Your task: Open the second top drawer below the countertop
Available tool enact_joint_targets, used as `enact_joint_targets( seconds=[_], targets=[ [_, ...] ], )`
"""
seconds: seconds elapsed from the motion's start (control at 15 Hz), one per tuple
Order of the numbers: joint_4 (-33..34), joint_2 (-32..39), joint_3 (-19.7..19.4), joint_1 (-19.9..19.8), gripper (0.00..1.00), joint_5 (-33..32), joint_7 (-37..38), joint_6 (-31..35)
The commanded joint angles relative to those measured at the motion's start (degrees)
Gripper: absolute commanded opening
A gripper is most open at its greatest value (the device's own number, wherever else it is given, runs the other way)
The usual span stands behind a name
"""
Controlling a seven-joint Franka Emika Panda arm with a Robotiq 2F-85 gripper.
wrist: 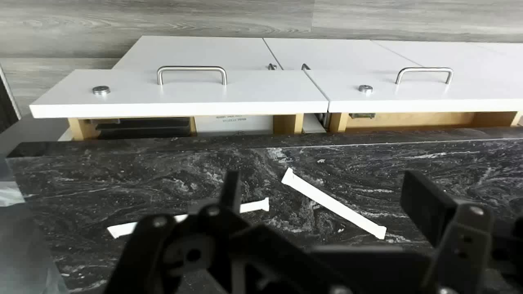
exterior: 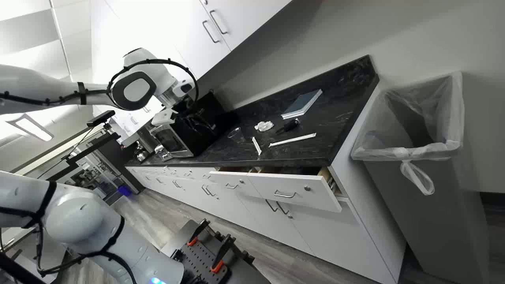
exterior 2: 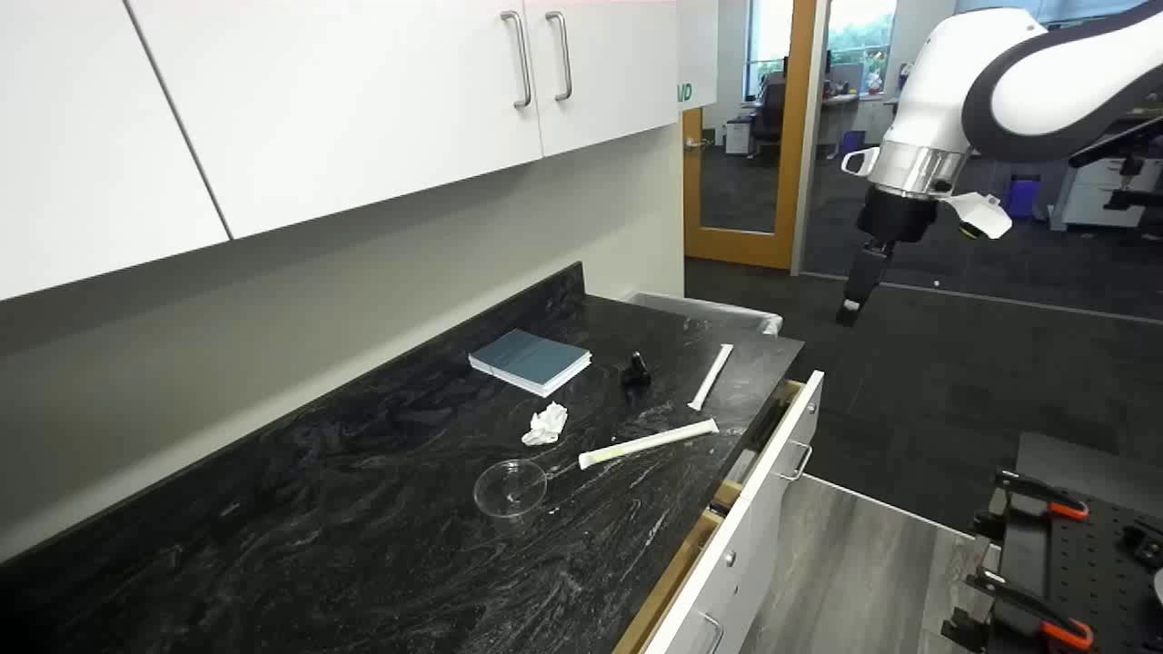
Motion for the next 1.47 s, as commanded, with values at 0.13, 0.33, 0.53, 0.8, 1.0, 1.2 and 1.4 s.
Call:
enact_joint_targets(
  seconds=[0.13, 0.33, 0.53, 0.8, 1.0, 1.2, 1.4],
  targets=[
    [0.11, 0.01, 0.59, -0.59, 1.0, 0.36, -0.23, -0.22],
    [0.11, 0.01, 0.59, -0.59, 1.0, 0.36, -0.23, -0.22],
    [0.11, 0.01, 0.59, -0.59, 1.0, 0.36, -0.23, -0.22],
    [0.11, 0.01, 0.59, -0.59, 1.0, 0.36, -0.23, -0.22],
    [-0.09, -0.59, 3.07, 1.11, 1.0, 0.64, 1.04, 0.58],
    [0.09, -1.33, 9.55, 3.87, 1.0, -1.34, 3.38, -0.19],
    [0.45, -1.03, 17.48, 7.33, 1.0, -3.92, 7.82, -0.71]
  ],
)
